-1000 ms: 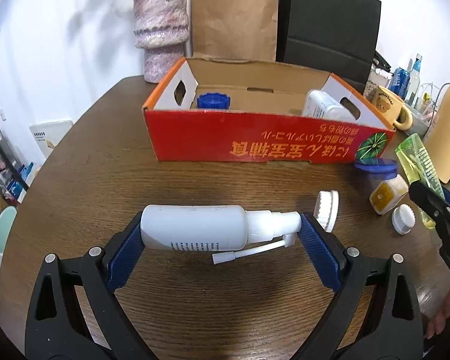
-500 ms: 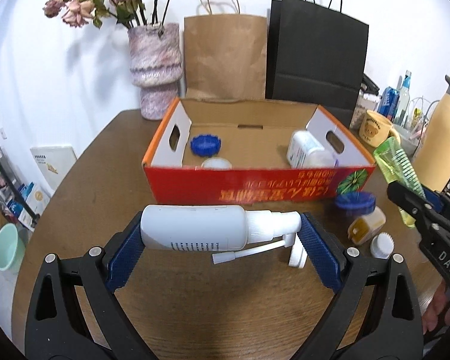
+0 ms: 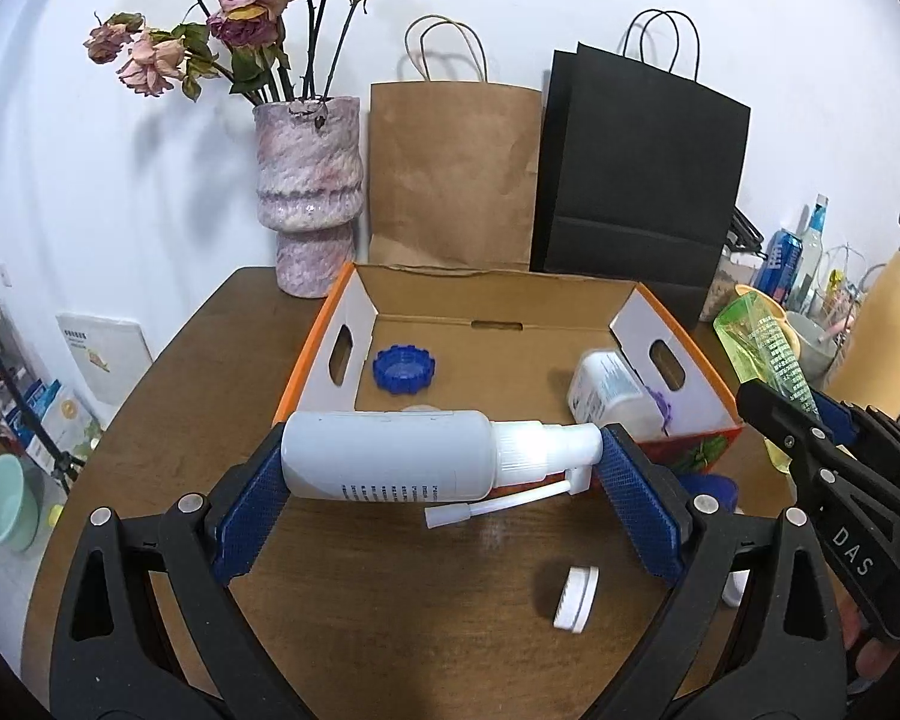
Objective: Organize rigid objects
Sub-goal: 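Carry both spray bottles over the box and lower them inside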
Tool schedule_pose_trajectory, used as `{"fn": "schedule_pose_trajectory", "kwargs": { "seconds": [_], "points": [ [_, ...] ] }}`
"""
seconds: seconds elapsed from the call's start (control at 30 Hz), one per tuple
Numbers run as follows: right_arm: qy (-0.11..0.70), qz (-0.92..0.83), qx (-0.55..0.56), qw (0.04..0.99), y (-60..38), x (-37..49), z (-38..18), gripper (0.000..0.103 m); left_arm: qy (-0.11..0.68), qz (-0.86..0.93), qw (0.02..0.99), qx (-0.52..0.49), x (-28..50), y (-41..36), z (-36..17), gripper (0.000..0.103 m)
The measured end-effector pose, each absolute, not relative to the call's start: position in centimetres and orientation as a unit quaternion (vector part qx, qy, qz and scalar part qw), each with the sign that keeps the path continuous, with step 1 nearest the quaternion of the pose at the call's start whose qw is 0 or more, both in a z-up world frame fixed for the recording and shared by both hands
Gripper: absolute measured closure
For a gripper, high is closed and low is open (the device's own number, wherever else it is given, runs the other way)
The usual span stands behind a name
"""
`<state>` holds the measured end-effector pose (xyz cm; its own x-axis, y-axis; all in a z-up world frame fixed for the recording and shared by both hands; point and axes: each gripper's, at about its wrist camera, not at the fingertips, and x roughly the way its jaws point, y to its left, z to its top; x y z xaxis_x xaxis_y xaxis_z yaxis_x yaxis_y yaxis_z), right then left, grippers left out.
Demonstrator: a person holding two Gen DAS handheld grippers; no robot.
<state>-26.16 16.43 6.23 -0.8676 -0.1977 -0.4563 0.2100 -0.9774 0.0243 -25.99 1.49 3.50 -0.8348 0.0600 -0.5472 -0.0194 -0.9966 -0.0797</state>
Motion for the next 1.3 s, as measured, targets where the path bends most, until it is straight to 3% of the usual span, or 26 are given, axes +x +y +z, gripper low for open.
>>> {"fn": "schedule_pose_trajectory", "kwargs": {
  "seconds": [0.5,1.3],
  "points": [
    [0.014,-0.963,0.248,0.102,16.2,-31.4,6.2,0.068,-0.05,0.958,0.006,-0.283,-30.6,1.1,3.7,0.007],
    [0.045,-0.947,0.304,0.098,16.3,-39.5,3.5,0.068,-0.009,0.953,-0.003,-0.302,-37.7,1.4,1.6,0.008]
  ]
}}
